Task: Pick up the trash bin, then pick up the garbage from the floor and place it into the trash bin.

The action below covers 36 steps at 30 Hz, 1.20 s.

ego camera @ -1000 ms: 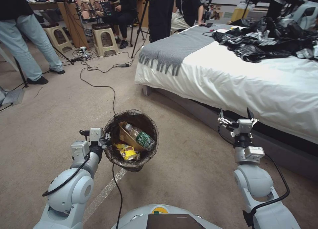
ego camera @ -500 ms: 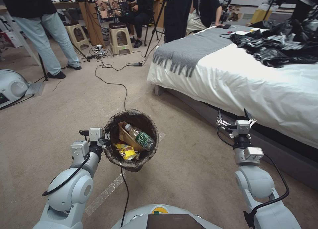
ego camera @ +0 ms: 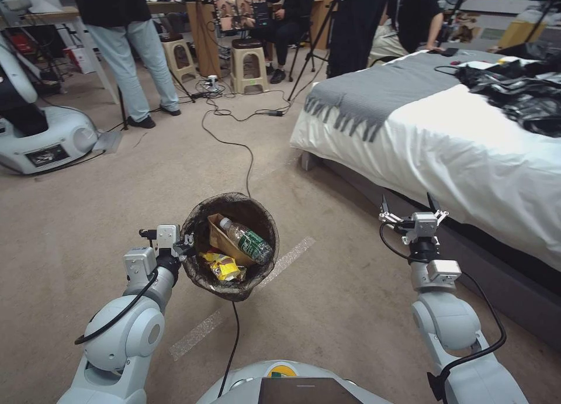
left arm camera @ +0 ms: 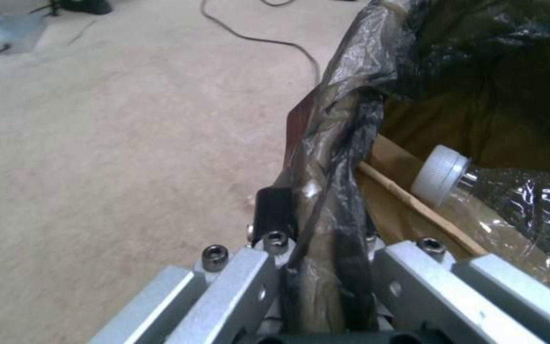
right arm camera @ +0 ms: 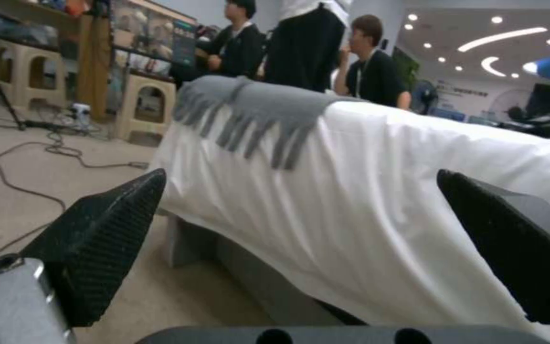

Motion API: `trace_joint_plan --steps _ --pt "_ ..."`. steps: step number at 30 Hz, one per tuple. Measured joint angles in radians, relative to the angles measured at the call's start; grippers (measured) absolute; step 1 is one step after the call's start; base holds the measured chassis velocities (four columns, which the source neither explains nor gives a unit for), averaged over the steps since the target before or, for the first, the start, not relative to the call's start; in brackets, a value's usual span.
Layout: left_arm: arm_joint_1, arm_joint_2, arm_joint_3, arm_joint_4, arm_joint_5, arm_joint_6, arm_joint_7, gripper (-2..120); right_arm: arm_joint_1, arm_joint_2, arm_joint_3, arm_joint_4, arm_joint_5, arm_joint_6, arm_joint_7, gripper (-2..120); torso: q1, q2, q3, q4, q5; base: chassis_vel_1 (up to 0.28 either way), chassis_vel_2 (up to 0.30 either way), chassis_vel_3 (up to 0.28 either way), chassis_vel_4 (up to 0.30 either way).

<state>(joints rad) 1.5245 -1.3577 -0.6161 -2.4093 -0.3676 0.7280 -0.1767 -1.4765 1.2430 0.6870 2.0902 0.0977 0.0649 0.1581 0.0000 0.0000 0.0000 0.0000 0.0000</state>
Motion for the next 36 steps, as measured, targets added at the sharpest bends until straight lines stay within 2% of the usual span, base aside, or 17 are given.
trace_joint_plan --steps 23,30,33,36 --pt "-0.007 -0.002 -0.003 0.008 0.001 0.000 0.004 0 0.003 0.027 -0.018 -0.014 -0.015 0.001 -0.001 100 0.000 0.000 0.000 0.0001 0.0000 0.077 0.078 0.076 0.077" --pt "-0.011 -0.003 -0.001 0.011 -0.003 -0.019 0.003 0 0.006 0.027 -0.019 -0.019 -0.015 0.002 0.000 100 0.000 0.000 0.000 0.0002 0.0001 0.027 0.032 0.030 0.026" --pt "-0.012 -0.003 -0.001 0.013 -0.005 -0.017 -0.003 0 0.006 0.027 -0.019 -0.020 -0.015 0.003 0.000 100 0.000 0.000 0.000 0.0000 0.0000 0.000 0.000 0.000 0.000" --pt "-0.016 -0.003 -0.001 0.015 -0.047 -0.006 -0.035 0 0.005 0.028 -0.018 -0.020 -0.016 0.005 0.000 100 0.000 0.000 0.000 -0.0003 0.0000 0.000 0.000 0.000 0.000"
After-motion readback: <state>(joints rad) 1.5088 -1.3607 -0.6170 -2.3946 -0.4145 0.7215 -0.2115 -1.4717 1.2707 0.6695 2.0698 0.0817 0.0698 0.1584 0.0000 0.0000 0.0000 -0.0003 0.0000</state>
